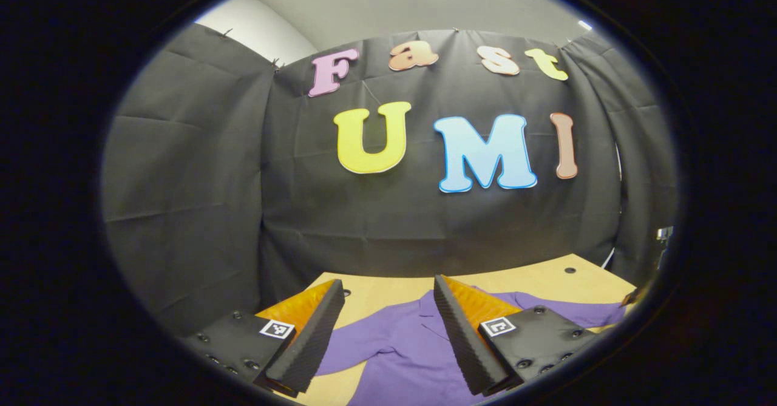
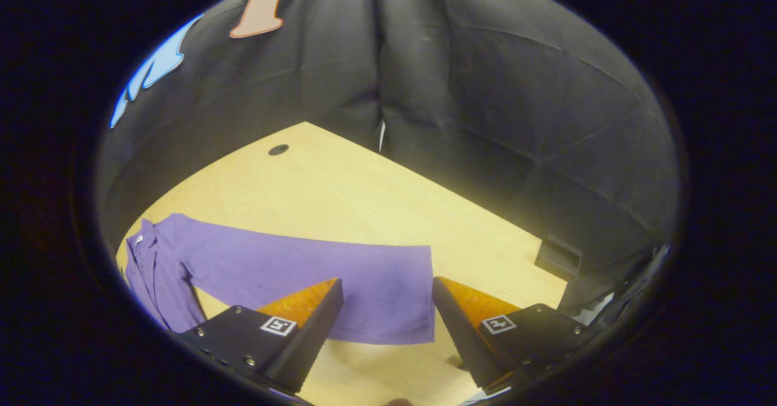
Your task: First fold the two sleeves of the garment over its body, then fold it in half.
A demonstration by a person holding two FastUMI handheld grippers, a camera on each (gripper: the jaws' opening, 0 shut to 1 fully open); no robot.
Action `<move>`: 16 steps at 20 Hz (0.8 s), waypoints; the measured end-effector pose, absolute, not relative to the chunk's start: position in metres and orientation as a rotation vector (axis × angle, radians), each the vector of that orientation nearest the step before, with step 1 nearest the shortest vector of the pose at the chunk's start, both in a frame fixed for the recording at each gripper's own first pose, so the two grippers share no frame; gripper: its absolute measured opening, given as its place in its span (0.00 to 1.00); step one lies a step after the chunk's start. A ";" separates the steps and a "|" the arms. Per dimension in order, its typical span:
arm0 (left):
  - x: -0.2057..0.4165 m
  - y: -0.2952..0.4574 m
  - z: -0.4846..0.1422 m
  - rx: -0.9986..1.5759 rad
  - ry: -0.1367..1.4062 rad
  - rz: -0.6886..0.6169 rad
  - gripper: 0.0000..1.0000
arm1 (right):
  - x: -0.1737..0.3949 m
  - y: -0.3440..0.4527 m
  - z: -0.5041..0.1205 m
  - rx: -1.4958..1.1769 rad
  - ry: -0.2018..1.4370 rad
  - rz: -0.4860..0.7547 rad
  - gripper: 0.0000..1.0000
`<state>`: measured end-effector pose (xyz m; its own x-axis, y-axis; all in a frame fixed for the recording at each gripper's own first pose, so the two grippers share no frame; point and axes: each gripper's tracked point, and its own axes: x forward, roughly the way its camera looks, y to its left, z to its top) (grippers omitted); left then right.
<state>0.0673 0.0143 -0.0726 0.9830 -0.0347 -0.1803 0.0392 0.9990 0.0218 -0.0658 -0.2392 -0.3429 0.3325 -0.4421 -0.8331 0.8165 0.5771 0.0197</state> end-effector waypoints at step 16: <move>0.056 0.013 -0.081 0.013 0.194 -0.036 0.94 | -0.071 -0.238 -0.382 0.593 0.981 -0.875 0.87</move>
